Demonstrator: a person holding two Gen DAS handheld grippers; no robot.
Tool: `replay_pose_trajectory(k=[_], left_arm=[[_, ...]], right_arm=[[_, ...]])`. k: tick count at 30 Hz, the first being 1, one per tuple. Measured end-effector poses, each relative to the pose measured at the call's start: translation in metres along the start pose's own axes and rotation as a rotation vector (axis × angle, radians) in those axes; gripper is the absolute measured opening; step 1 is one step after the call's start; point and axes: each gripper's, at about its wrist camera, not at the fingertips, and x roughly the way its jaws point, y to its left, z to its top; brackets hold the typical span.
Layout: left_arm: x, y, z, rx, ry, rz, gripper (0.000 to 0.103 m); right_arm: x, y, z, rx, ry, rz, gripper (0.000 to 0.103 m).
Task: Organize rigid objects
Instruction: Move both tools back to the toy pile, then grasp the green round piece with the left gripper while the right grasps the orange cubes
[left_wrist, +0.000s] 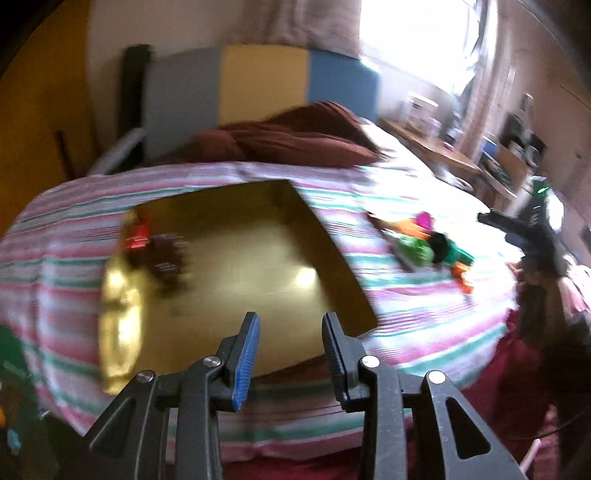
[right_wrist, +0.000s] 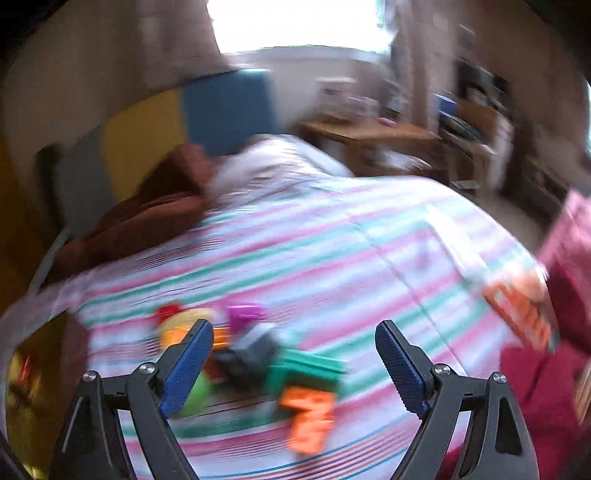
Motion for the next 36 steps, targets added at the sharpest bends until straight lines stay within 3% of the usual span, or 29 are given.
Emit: replay_pose_trajectory(k=[1,3,8,13,18,20,23,24,30,36], left_arm=[[0.005,-0.008,0.006,0.009,0.008,-0.029,0.035],[0.016,-0.030,0.018,0.034,0.032,-0.073,0.035],[0.047,-0.072,0.046,0.036,0.104,-0.208,0.035],[0.094,-0.110,0.070,0.031,0.174,-0.239,0.039],[0.151,-0.137,0.082,0.026,0.274,-0.217,0.041],[0.170,-0.139,0.084,-0.019,0.322,-0.218,0.043],[0.195,-0.141,0.088,-0.087,0.367,-0.233,0.063],[0.201,-0.141,0.089,-0.126,0.379,-0.237,0.065],[0.234,-0.145,0.095,-0.210,0.412,-0.216,0.069],[0.255,-0.153,0.092,-0.217,0.428,-0.173,0.067]], right_arm=[[0.008,-0.012,0.000,0.049,0.039,-0.029,0.089],[0.010,-0.033,0.004,0.175,0.044,0.014,0.089],[0.013,-0.032,0.007,0.174,0.055,0.031,0.089],[0.009,-0.031,0.004,0.161,0.043,0.049,0.090],[0.008,-0.037,0.002,0.212,0.046,0.072,0.091],[0.008,-0.040,0.003,0.231,0.048,0.083,0.091],[0.008,-0.042,0.003,0.248,0.051,0.094,0.092],[0.008,-0.043,0.003,0.252,0.052,0.098,0.092],[0.009,-0.048,0.003,0.284,0.057,0.117,0.092],[0.017,-0.053,0.002,0.302,0.094,0.090,0.093]])
